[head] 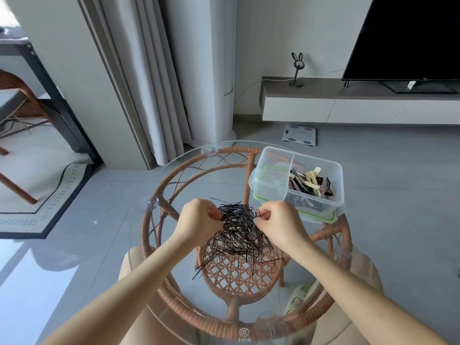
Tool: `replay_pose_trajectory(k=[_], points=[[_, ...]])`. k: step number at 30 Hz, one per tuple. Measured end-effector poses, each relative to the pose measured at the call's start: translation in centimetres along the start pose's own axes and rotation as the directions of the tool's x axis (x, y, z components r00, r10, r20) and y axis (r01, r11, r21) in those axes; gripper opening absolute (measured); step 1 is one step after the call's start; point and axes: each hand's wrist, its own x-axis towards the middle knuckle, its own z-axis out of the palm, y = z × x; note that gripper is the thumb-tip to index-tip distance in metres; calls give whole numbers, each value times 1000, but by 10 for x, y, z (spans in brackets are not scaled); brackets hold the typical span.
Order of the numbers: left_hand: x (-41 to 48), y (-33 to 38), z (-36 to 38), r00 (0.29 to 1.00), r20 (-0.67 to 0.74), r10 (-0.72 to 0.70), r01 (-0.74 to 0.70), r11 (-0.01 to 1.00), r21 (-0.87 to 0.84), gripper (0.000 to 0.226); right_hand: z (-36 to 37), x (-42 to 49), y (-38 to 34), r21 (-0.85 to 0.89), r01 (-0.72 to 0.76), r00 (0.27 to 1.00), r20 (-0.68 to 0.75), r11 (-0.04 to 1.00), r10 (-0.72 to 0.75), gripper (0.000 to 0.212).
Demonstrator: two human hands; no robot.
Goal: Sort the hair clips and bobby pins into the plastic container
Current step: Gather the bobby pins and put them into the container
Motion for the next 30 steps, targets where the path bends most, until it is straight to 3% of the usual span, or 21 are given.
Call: replay_pose_trajectory(k=[8, 15, 19, 23, 30], points=[[5, 24, -41, 999, -13, 29, -30, 999, -32, 7, -53, 8, -14, 178, 3, 1000, -22, 984, 0, 6], [19, 43, -63, 997, -69, 38, -43, 995, -85, 10, -84, 60, -16, 373, -122, 984, -76, 920, 161, 9], [28, 53, -68, 996, -84, 34, -44, 992, -116, 10, -84, 107, -12, 301, -229, 957, -103, 926, 270, 4], [38, 59, -66, 995, -80, 54, -65, 987, -144, 8, -55, 153, 4, 111, -343, 926, -127, 933, 356, 5], [61, 69, -51, 998, -47, 31, -39, 980, -197, 10, -2, 176, 31, -84, -377, 924, 34, 922, 381, 8]])
